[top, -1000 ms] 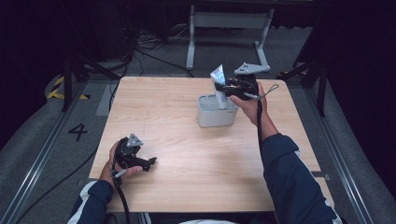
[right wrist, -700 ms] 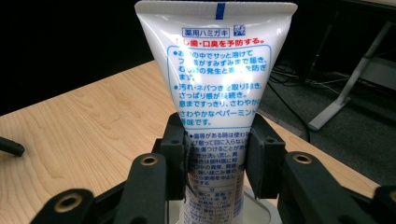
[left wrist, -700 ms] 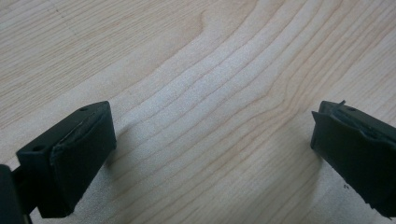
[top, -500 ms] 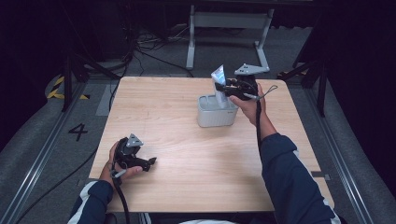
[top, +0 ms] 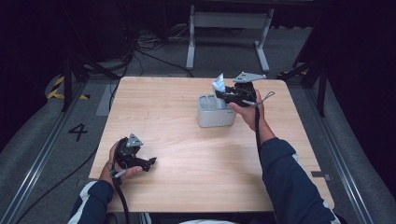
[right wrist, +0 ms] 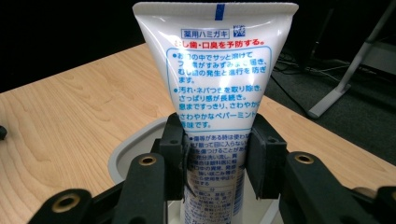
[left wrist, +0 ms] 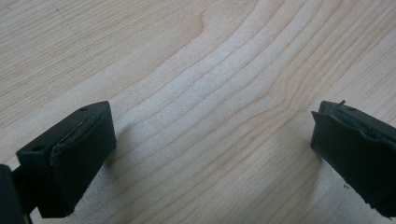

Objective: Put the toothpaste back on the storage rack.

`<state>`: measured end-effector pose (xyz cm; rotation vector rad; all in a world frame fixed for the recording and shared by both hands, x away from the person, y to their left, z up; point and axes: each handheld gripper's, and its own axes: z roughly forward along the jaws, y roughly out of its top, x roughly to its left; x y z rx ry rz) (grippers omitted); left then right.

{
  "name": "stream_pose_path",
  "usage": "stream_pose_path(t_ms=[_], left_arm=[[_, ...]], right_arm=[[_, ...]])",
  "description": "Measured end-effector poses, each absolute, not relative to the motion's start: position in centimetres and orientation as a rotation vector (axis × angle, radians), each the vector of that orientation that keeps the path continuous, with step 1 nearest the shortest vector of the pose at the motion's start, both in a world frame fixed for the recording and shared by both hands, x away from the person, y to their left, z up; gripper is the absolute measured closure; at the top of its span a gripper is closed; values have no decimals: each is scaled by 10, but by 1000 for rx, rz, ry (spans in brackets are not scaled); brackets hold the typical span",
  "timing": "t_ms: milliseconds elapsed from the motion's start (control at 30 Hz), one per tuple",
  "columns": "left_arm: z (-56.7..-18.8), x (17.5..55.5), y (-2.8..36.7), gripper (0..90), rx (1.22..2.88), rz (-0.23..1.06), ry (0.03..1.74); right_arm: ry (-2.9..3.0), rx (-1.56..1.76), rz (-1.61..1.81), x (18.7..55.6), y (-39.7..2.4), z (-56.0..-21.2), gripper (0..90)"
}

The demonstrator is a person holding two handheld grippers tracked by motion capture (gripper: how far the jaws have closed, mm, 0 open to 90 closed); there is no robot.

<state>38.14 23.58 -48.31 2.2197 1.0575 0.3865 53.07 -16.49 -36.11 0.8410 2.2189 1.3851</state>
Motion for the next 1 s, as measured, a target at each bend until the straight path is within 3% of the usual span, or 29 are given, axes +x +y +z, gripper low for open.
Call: stream_pose_path(t_ms=[1000], left_arm=[[-483,381,236,4,2222,393,1052]], right_arm=[[2301,822,1264,521,-178,-375,625]])
